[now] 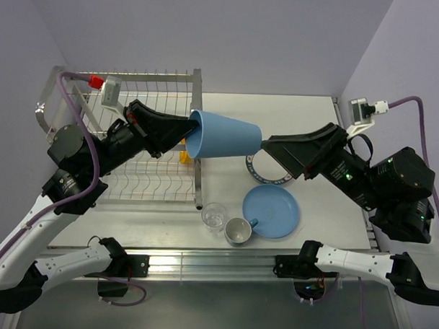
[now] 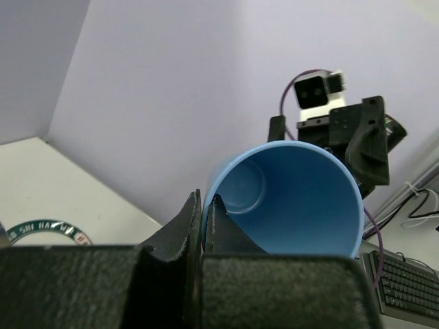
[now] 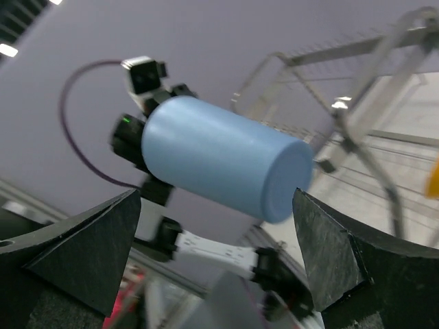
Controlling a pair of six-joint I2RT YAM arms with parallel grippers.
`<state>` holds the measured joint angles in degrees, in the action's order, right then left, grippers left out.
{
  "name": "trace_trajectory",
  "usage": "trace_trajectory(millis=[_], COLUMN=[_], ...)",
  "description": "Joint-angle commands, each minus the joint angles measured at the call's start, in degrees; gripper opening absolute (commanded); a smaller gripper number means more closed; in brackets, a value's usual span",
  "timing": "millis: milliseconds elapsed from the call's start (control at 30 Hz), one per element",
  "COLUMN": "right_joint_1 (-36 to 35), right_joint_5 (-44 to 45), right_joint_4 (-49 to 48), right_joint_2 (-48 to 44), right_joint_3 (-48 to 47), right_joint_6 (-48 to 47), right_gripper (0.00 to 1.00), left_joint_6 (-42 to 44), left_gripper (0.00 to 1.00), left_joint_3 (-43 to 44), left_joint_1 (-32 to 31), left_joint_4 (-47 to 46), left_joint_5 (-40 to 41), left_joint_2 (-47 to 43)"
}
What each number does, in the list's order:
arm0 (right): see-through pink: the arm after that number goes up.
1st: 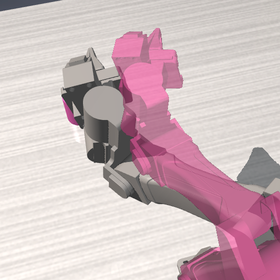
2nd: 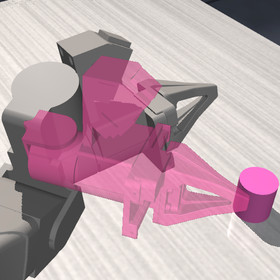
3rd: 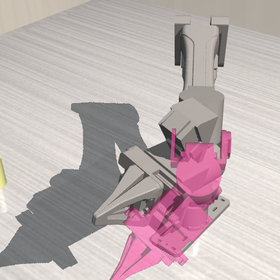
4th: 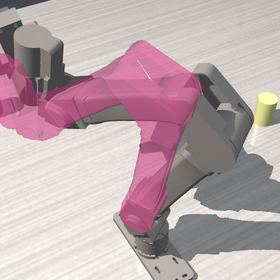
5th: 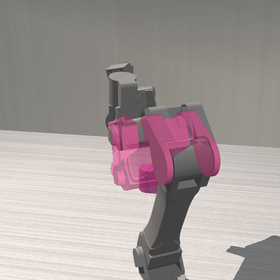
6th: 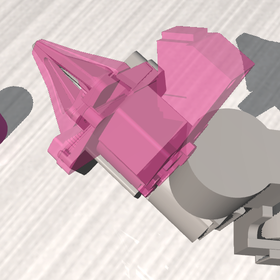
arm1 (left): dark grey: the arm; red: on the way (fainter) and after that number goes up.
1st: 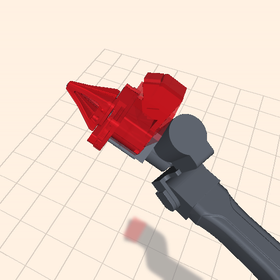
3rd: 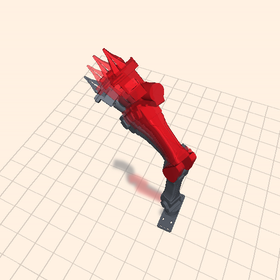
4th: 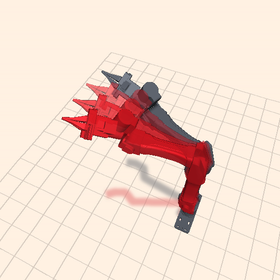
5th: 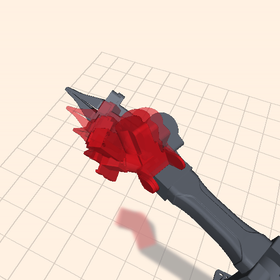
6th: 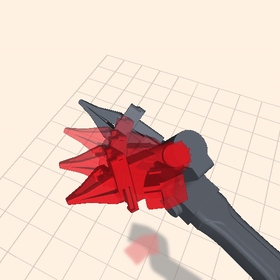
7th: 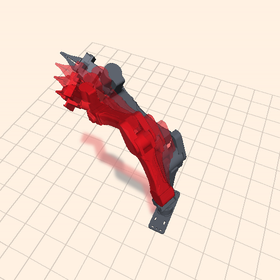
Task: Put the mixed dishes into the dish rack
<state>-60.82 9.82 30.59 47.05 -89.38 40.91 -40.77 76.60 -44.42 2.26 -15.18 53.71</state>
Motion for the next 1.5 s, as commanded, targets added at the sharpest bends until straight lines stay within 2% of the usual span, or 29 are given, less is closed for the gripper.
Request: trace_trajectory(millis=[0,167,367,567,700,733,800,867,900,933,967,1000,1067,1100,1167,1200,1233,1333,1467], right_joint_1=[1.58,1.93,1.93,2.02,2.11,2.37,2.54,2.63,2.63,2.72,2.81,2.81,2.81,2.90,2.90,2.90,2.90,2.98,3.07], right_joint_5=[-7.36,-6.75,-7.72,-12.46,-14.65,-15.18,-17.11,-18.17,-18.44,-18.35,-17.92,-17.74,-16.95,-15.55,-14.40,-12.39,-11.33,-6.60,-2.62], right_joint_4=[-14.84,-19.68,-20.92,-28.65,-33.04,-34.79,-36.99,-38.41,-38.41,-37.80,-37.19,-36.48,-33.77,-32.53,-32.52,-32.44,-31.65,-28.67,-25.24], right_joint_2=[2.25,4.10,7.00,8.76,9.64,9.73,9.82,9.99,10.52,10.78,10.96,11.66,12.45,13.24,13.33,13.16,13.25,14.91,19.65], right_joint_3=[2.19,2.99,2.90,5.01,5.80,5.97,7.20,7.38,6.86,6.42,5.98,4.58,2.56,0.46,0.00,-0.26,-0.79,-4.39,-10.01], right_joint_6=[10.67,19.20,22.64,24.22,24.75,25.36,26.06,26.68,26.42,25.55,24.93,24.23,20.28,18.70,13.78,12.28,9.14,1.23,-9.15], right_gripper=[0.98,0.97,0.96,0.96,0.87,0.79,0.70,0.50,0.23,0.09,0.00,0.00,0.00,0.00,0.00,0.00,0.00,0.00,0.00], left_joint_6=[-1.24,2.36,5.18,5.79,5.62,5.79,6.14,6.67,6.76,7.11,7.29,7.37,7.90,7.90,7.55,7.46,7.81,8.25,9.22], left_gripper=[0.00,0.00,0.00,0.00,0.00,0.00,0.00,0.00,0.00,0.00,0.00,0.06,0.29,0.53,0.72,0.95,0.99,0.99,0.99], left_joint_3=[-1.45,-1.98,-0.84,-1.27,-1.80,-1.98,-2.07,-1.89,-1.80,-1.63,-1.19,-0.84,-0.05,-0.13,-0.66,-0.75,-1.18,-0.92,-0.92], left_joint_1=[0.39,0.39,0.39,0.39,0.39,0.39,0.39,0.39,0.39,0.39,0.39,0.39,0.39,0.39,0.39,0.39,0.39,0.39,0.39], left_joint_4=[-12.62,-14.04,-13.16,-13.94,-14.74,-14.74,-14.57,-14.13,-13.26,-12.20,-10.89,-9.31,-3.77,-2.45,2.56,4.05,6.59,11.43,16.72], left_joint_5=[-2.93,-0.74,-0.02,-0.46,-1.17,-1.17,-0.99,-1.08,-0.82,-0.03,0.93,3.64,6.55,10.13,14.28,15.52,20.32,28.85,35.21], left_joint_2=[-3.17,-5.72,-6.69,-6.52,-6.43,-6.43,-6.52,-6.43,-6.52,-6.43,-6.43,-6.25,-6.25,-6.43,-7.30,-8.26,-8.88,-10.64,-13.10])
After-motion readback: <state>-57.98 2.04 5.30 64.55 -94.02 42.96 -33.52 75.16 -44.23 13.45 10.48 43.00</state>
